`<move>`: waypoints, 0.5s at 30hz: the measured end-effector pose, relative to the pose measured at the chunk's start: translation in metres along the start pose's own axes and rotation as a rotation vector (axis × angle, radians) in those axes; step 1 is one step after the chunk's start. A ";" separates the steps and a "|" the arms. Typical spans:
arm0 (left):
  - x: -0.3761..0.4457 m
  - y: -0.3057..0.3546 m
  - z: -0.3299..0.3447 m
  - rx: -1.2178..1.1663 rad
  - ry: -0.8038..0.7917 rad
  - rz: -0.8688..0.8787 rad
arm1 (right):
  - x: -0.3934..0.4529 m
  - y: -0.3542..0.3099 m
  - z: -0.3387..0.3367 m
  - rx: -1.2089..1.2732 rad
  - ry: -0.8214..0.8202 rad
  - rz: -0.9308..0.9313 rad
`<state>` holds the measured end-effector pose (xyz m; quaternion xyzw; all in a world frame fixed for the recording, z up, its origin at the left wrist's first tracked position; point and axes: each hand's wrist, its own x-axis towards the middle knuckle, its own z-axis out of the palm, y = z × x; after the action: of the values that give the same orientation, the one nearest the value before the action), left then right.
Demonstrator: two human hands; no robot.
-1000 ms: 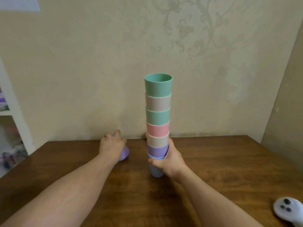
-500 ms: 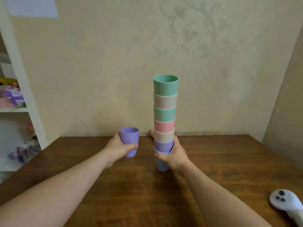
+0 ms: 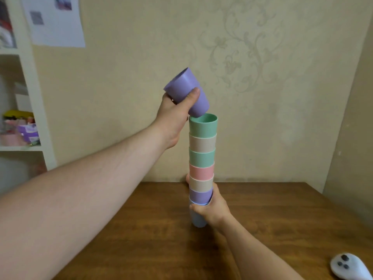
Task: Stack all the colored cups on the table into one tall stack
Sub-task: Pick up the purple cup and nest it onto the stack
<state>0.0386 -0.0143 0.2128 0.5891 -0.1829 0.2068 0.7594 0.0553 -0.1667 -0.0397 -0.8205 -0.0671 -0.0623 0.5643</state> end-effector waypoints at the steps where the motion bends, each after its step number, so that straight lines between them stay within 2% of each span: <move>1: -0.002 -0.007 0.005 0.046 -0.014 -0.014 | 0.000 0.000 0.000 -0.001 0.000 0.000; 5: -0.007 -0.034 0.015 0.239 -0.063 -0.030 | -0.001 0.001 0.000 0.003 0.013 -0.005; 9: 0.001 -0.036 0.023 0.234 -0.025 -0.052 | -0.001 0.002 -0.001 0.005 0.012 -0.013; 15: 0.008 -0.052 0.018 0.220 -0.088 -0.117 | -0.001 0.003 -0.001 -0.006 0.001 -0.030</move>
<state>0.0727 -0.0420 0.1787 0.6869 -0.1574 0.1551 0.6924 0.0550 -0.1691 -0.0426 -0.8212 -0.0788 -0.0715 0.5607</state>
